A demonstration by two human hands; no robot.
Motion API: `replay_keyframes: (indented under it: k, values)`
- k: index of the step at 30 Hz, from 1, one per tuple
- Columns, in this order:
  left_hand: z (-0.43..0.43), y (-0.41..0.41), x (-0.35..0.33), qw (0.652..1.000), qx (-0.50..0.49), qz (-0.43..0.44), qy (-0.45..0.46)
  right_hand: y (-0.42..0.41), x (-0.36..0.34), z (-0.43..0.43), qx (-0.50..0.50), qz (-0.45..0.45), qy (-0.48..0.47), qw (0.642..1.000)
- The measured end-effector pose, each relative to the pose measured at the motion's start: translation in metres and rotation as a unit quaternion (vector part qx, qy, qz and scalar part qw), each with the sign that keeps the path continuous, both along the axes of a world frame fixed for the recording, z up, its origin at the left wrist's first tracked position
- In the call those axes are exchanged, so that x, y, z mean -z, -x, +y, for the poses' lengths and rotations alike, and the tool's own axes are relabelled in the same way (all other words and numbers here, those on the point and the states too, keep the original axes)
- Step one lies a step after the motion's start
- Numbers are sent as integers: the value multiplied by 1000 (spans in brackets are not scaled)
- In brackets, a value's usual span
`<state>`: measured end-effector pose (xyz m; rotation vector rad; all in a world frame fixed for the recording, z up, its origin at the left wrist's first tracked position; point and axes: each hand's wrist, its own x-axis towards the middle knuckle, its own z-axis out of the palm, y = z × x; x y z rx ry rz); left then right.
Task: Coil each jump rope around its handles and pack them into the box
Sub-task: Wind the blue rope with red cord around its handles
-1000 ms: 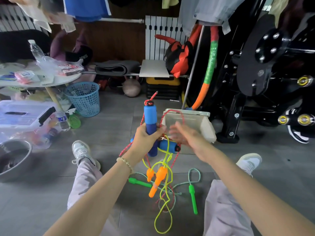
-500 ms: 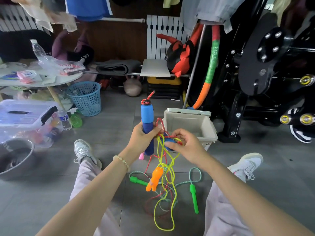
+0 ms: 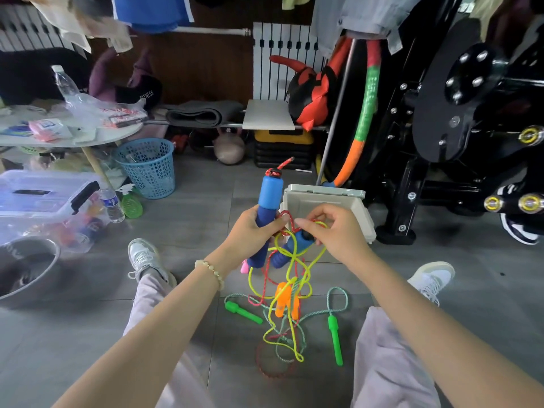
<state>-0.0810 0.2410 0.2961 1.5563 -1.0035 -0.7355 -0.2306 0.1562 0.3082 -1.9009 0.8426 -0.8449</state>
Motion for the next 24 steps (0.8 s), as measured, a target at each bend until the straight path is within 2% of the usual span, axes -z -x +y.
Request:
replay_keyframes:
  k: [3,6,8,10,12,14,16,19,21,22,24]
  values:
    - [2,-7,-3,999,13,-35,-11,1,1,-1,41,-34,-97,994]
    - [3,-8,-3,999,8,-45,8,6,2,-2,-31,88,-136,986]
    - [3,-9,-3,999,-27,-3,33,10,2,-1,-102,121,-165,973]
    - [2,-10,-1,996,-53,53,44,11,4,-1,-130,95,-163,973]
    - [2,-8,1,994,-57,88,41,10,5,1,-115,60,-124,984]
    - [3,-5,3,994,-44,97,35,8,6,2,-105,38,-75,991]
    - [4,-4,3,994,-34,96,32,8,4,0,-123,41,-70,989]
    - [3,-4,3,992,-35,115,33,10,0,1,-185,142,-88,968]
    - [2,-2,4,991,-41,120,34,7,1,1,-148,222,-23,963]
    - [1,0,4,990,-45,125,37,6,0,1,-126,223,-23,966]
    - [1,3,2,985,-52,159,51,7,-2,5,-151,159,-132,967]
